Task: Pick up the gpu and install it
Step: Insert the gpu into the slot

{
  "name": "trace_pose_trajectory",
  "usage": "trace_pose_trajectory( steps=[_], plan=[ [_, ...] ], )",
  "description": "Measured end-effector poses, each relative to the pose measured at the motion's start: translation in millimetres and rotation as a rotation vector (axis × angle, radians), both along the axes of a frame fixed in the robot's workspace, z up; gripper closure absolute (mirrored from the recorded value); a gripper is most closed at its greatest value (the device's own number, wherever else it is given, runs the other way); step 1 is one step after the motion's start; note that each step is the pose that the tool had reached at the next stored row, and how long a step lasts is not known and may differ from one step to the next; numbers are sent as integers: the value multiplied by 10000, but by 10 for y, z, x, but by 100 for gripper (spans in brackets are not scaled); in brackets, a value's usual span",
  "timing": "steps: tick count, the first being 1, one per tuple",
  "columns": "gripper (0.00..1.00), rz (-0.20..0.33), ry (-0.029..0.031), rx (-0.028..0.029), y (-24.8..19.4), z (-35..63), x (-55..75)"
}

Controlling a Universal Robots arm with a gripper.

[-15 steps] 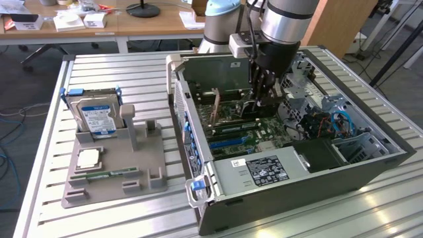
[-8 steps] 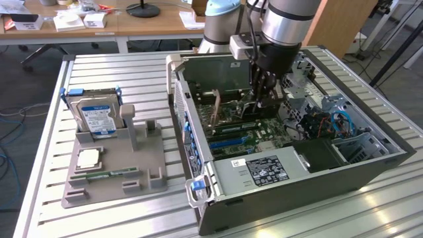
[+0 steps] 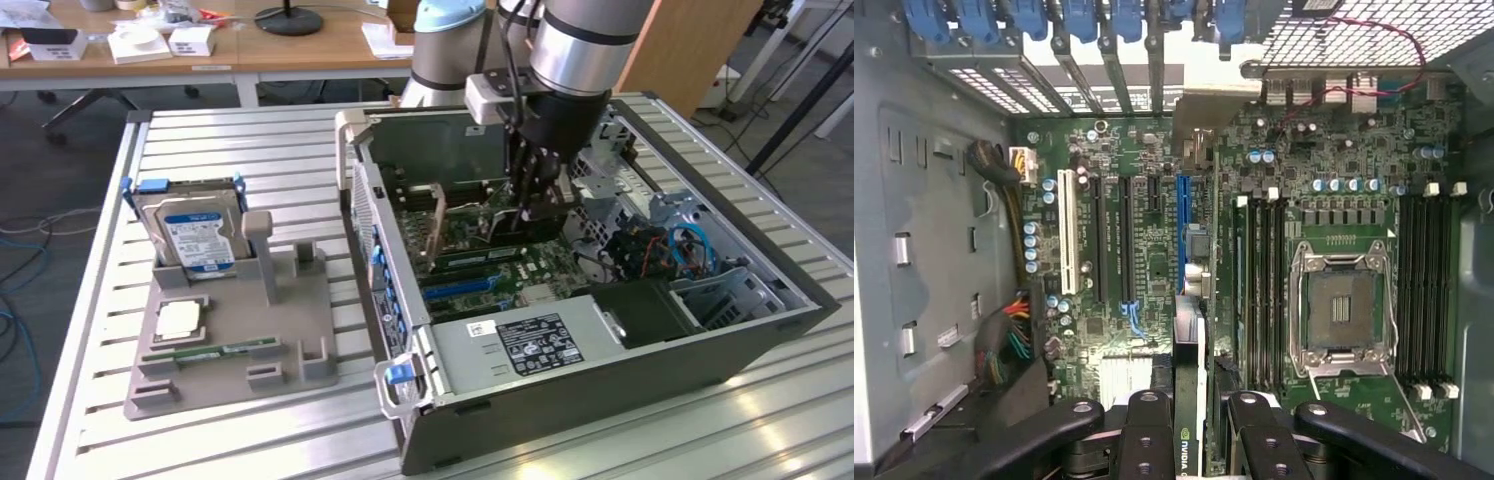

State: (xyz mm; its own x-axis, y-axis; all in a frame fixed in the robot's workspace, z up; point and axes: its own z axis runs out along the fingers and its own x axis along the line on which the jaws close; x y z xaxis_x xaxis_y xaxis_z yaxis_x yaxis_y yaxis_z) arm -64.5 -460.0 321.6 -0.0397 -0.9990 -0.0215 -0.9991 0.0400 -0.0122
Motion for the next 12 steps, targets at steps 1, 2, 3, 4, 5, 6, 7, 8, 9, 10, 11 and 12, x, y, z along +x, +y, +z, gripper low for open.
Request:
trace_pose_trajectory(
  steps=[1, 2, 3, 4, 5, 6, 7, 8, 9, 10, 11, 12],
  plan=[
    [74, 58, 0, 0, 0, -1, 0],
    [74, 120, 0, 0, 0, -1, 0],
    [74, 155, 0, 0, 0, -1, 0],
    [74, 157, 0, 1, 0, -2, 0],
    [74, 158, 0, 1, 0, -2, 0],
    [74, 158, 0, 1, 0, -2, 0],
    [74, 158, -1, 2, 0, -4, 0],
    [74, 159, -3, 7, 0, -16, 0],
    [74, 160, -2, 3, 0, -27, 0],
    [74, 161, -1, 1, 0, -41, 0],
    [74, 163, -1, 2, 0, -55, 0],
    [74, 165, -1, 2, 0, -69, 0]
  ],
)
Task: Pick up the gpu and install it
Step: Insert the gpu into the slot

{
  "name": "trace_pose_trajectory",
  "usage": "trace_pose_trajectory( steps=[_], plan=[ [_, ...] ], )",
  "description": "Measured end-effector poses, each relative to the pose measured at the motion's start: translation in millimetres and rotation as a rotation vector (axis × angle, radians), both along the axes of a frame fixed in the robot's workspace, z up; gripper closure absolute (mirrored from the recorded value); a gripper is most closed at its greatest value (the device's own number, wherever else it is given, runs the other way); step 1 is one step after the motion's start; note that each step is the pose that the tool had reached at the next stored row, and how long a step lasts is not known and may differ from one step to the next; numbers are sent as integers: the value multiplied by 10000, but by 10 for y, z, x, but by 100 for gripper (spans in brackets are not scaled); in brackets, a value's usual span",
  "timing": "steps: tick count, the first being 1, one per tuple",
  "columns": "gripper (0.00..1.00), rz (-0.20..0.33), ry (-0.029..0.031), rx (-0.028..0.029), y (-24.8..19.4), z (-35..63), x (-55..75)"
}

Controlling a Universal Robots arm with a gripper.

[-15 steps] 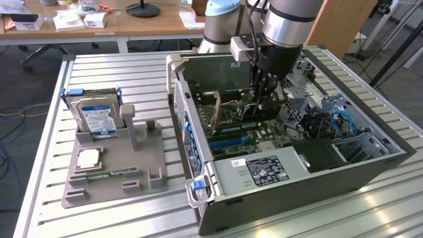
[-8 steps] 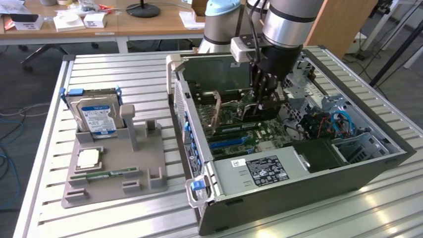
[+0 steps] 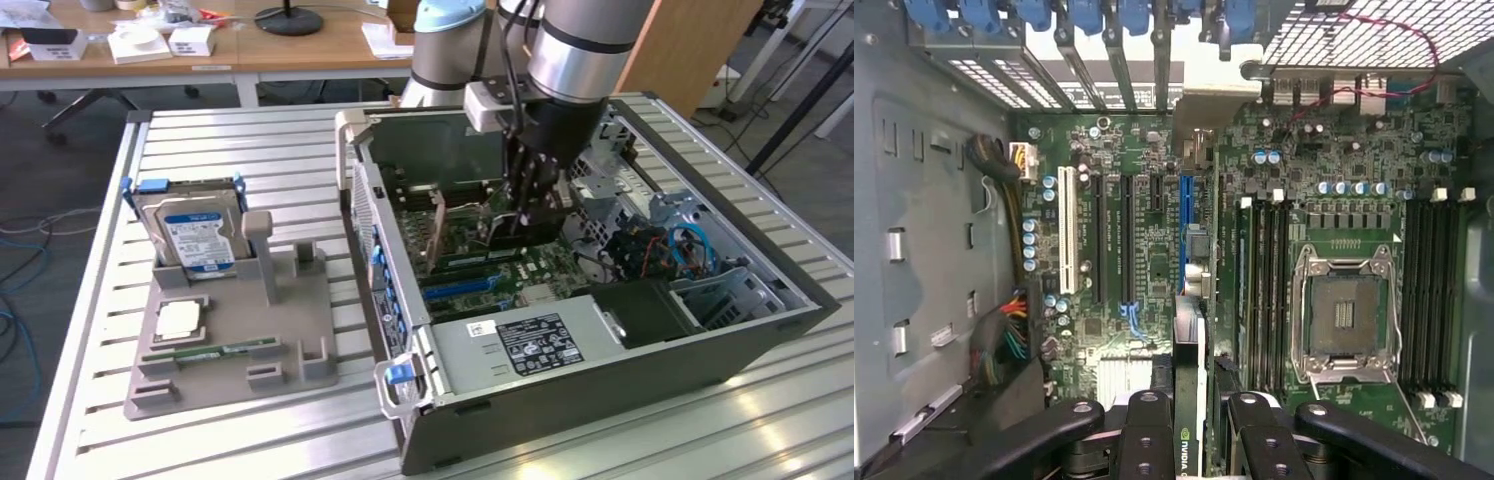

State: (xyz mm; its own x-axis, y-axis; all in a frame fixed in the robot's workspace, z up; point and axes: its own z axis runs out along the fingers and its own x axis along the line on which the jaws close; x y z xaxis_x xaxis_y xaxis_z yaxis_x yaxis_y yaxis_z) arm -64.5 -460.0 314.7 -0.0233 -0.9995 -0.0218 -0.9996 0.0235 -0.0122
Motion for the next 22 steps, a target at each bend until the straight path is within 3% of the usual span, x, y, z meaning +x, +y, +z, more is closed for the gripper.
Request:
trace_pose_trajectory(
  steps=[8, 22],
  plan=[
    [74, 41, 0, 0, 0, -100, 0],
    [74, 45, -10, -2, 1, -112, -112]
  ],
)
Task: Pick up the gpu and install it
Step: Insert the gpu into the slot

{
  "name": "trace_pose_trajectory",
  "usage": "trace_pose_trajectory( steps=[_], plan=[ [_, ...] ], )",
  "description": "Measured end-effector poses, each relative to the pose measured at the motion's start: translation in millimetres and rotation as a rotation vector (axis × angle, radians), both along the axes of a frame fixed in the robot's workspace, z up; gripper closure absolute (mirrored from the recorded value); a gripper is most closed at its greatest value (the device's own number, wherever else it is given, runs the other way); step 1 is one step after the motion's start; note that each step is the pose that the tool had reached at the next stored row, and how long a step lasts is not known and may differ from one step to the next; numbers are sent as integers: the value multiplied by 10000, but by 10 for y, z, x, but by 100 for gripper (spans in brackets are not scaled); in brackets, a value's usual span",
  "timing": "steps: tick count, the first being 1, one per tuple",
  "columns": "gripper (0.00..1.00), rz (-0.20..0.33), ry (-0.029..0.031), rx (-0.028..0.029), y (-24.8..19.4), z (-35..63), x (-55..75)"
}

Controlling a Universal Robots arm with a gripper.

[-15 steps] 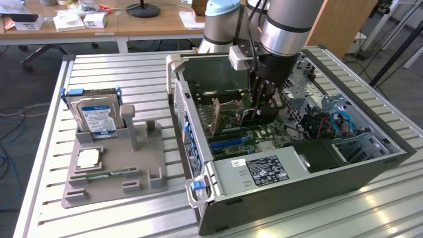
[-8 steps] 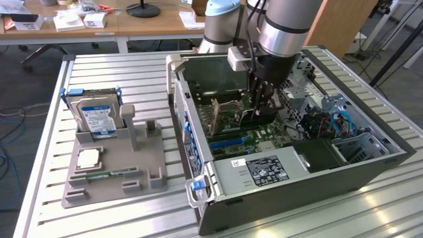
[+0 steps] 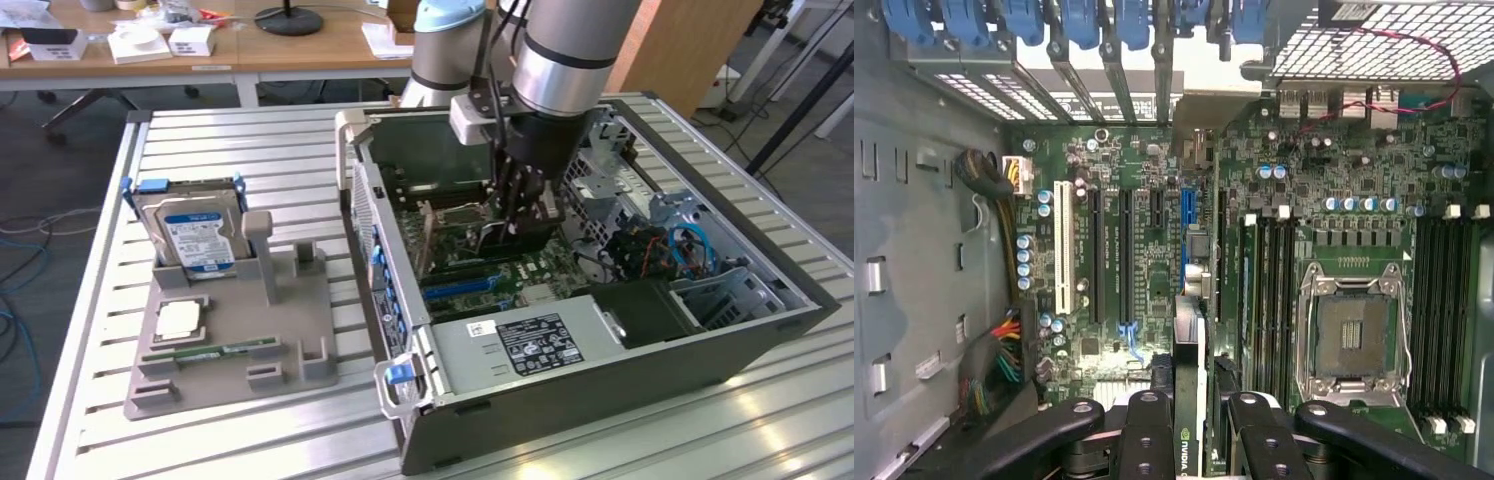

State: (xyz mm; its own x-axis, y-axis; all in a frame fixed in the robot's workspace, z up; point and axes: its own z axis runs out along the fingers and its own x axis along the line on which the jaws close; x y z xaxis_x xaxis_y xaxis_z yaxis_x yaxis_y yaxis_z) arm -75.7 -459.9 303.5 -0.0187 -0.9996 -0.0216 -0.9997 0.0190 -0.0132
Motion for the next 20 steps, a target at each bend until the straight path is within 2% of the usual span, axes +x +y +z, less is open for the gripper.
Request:
trace_pose_trajectory(
  steps=[11, 16, 20],
  plan=[
    [74, 3, -1, 2, 0, -162, -10],
    [74, 2, -2, 1, 0, -168, -15],
    [74, 3, -46, 1, 0, -168, -75]
  ],
)
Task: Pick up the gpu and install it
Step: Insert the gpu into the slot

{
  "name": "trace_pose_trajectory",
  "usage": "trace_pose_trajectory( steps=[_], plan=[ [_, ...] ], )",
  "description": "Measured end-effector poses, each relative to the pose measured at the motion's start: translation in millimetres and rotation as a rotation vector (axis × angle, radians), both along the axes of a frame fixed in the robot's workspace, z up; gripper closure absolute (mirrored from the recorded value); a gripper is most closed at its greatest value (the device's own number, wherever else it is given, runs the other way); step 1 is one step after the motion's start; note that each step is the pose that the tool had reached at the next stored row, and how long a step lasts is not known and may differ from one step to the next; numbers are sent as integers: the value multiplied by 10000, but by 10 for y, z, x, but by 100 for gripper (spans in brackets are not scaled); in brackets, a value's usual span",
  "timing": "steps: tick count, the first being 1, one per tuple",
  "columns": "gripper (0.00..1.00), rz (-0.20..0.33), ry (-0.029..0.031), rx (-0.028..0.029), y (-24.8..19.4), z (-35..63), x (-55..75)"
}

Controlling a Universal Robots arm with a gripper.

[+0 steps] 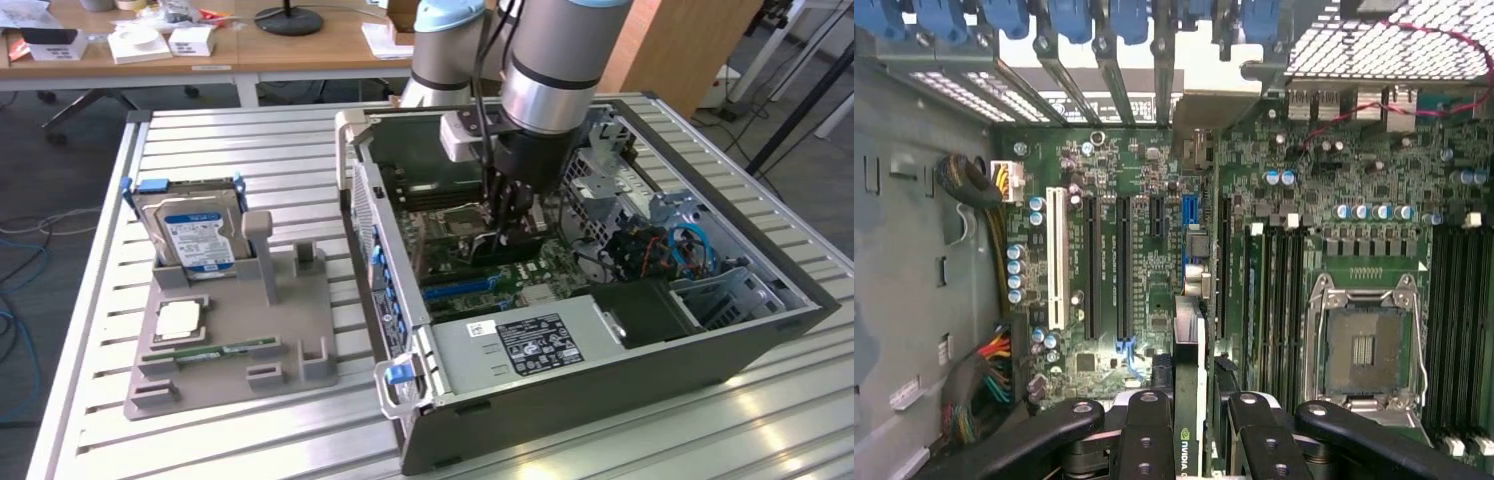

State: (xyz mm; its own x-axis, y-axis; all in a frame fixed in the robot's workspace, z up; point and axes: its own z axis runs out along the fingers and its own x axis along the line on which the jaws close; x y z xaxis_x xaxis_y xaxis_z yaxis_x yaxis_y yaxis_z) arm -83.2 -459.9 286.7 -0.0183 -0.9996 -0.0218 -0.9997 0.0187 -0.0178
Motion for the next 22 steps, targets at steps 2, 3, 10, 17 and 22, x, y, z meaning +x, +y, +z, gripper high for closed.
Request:
trace_pose_trajectory(
  steps=[2, 3, 10, 17, 22],
  plan=[
    [74, 0, -3, 1, 1, 0, -7],
    [74, 1, -3, 0, 0, 0, -6],
    [74, 1, -3, 0, -22, 0, -26],
    [74, 0, -4, 3, -22, -12, -27],
    [74, 0, -2, 0, -22, -60, -27]
  ],
)
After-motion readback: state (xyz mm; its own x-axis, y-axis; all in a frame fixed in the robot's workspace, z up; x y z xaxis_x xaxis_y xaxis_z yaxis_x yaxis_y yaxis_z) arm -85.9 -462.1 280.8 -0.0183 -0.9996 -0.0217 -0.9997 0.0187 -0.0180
